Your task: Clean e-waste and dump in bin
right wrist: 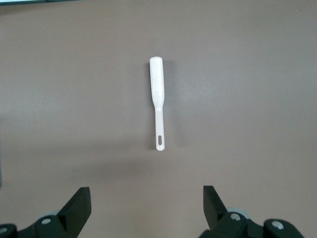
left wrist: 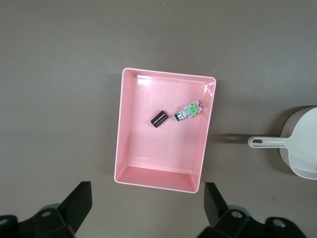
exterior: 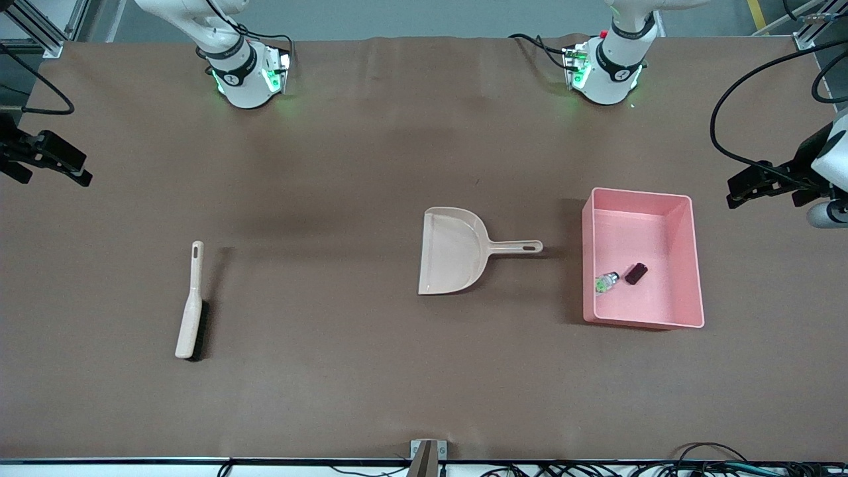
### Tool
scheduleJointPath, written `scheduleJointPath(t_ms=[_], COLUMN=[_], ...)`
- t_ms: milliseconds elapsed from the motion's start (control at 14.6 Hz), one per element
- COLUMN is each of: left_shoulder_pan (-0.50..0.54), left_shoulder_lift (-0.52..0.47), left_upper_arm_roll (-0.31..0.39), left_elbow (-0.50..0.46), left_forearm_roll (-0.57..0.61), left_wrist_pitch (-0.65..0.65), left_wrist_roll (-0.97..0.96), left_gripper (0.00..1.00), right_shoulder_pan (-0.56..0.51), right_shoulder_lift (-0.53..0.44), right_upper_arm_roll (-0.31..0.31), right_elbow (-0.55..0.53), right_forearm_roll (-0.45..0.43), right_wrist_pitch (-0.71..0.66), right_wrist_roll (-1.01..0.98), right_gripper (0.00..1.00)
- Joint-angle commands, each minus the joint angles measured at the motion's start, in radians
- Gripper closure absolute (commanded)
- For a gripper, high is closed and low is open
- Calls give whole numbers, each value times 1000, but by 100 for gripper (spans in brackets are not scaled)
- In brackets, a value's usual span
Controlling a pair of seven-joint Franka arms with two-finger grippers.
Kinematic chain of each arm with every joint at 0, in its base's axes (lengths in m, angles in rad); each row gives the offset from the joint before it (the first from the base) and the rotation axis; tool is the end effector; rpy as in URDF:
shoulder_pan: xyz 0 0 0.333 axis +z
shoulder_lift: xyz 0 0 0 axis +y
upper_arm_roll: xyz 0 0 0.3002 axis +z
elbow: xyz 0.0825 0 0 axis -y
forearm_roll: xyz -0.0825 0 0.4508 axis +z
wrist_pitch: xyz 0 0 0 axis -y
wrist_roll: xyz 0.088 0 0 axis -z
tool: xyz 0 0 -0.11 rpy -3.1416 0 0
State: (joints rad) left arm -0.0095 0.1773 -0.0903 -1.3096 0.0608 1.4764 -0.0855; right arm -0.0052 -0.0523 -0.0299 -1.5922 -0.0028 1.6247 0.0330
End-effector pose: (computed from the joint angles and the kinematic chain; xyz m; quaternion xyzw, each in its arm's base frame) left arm 0.6610 -0.0534 0.6235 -0.9997 0.0038 0.0028 0.0227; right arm 0.6113 -0.0222 0.6313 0.9985 -0.0340 0.0424 0.0007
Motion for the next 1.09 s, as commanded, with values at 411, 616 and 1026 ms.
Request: scheduleJointPath(t_ms=[411,616,1026], left_shoulder_pan=[-50,-50,-43], left_shoulder_lift=[-13,-9,5], left_upper_arm_roll=[81,81,81], left_elbow=[-11,-11,-11], left_forearm_roll=[-29,-29,-67], left_wrist_pitch=[4,7,32], left_wrist_roll=[-5,-5,18], left_gripper=[0,0,0], right_shoulder_pan=[-4,-4,-4], right_shoulder_lift=[-1,-1,-3], right_upper_arm_roll=[1,1,1], right_elbow=[3,1,1], right_forearm_roll=[13,15,13], right_wrist_pitch=[-8,-8,-8], right_wrist_roll=[13,13,13], right_gripper=[0,0,0])
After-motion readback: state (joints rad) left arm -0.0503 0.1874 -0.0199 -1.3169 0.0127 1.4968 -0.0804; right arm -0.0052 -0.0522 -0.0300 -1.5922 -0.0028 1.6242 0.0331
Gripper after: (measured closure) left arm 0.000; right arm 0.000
